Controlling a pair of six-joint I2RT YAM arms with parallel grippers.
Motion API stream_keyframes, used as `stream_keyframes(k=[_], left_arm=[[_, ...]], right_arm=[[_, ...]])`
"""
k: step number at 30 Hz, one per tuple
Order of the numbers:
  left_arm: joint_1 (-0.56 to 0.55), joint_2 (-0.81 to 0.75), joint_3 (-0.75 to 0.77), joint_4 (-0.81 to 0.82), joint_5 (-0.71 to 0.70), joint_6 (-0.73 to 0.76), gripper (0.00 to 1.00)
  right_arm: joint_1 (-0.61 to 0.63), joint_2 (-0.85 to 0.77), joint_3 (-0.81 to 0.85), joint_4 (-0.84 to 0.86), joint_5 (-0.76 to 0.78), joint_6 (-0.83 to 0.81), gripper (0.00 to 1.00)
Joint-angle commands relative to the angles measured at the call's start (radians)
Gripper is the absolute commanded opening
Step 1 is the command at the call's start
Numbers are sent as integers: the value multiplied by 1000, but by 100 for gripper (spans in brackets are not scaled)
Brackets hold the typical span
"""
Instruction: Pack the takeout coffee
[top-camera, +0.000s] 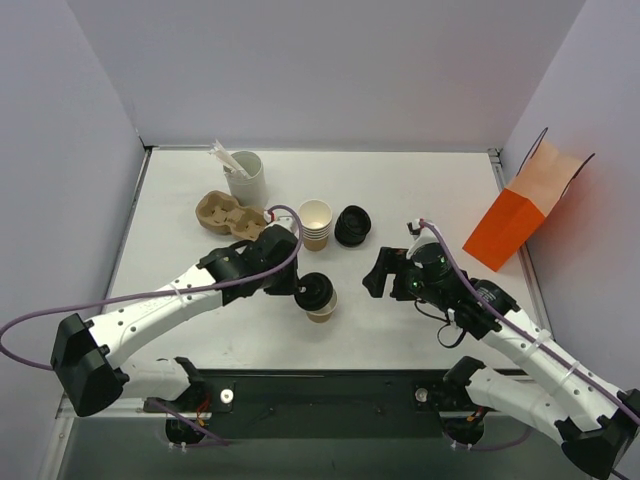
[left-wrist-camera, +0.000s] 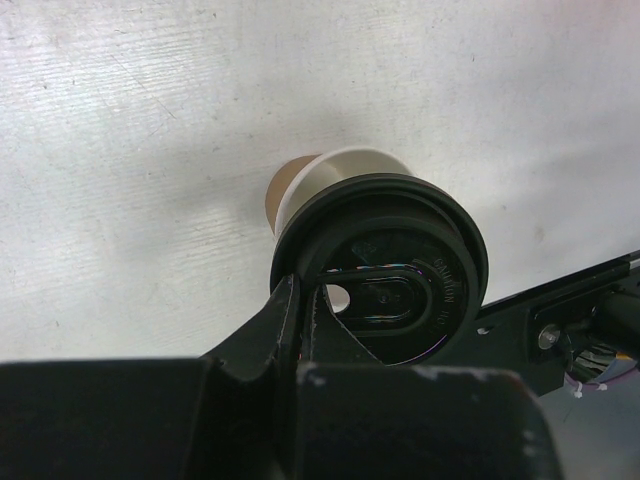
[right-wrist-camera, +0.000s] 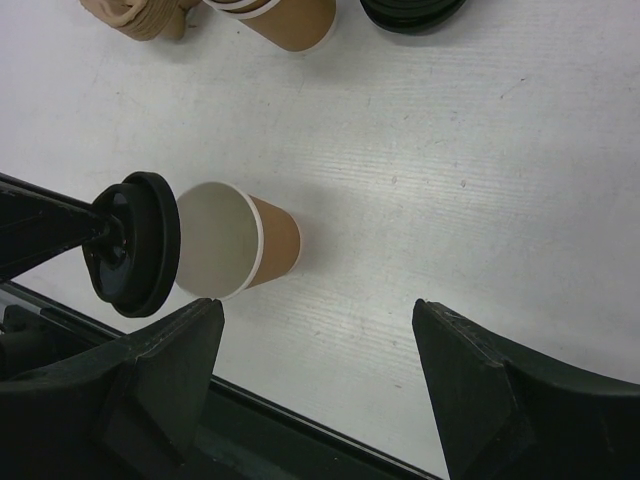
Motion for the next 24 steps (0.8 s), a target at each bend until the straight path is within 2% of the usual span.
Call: stream_keyframes(k=[1, 15, 24], left_arm=[[-20, 28, 63, 32, -13, 29, 0], [-69, 125, 146, -40, -133, 43, 0], [-84, 153, 145, -63, -147, 43, 0]], right_arm=[[-8, 14, 9, -11, 24, 13, 79], [-6, -2, 2, -11, 26, 4, 79], [-8, 5, 1, -11, 26, 1, 79]])
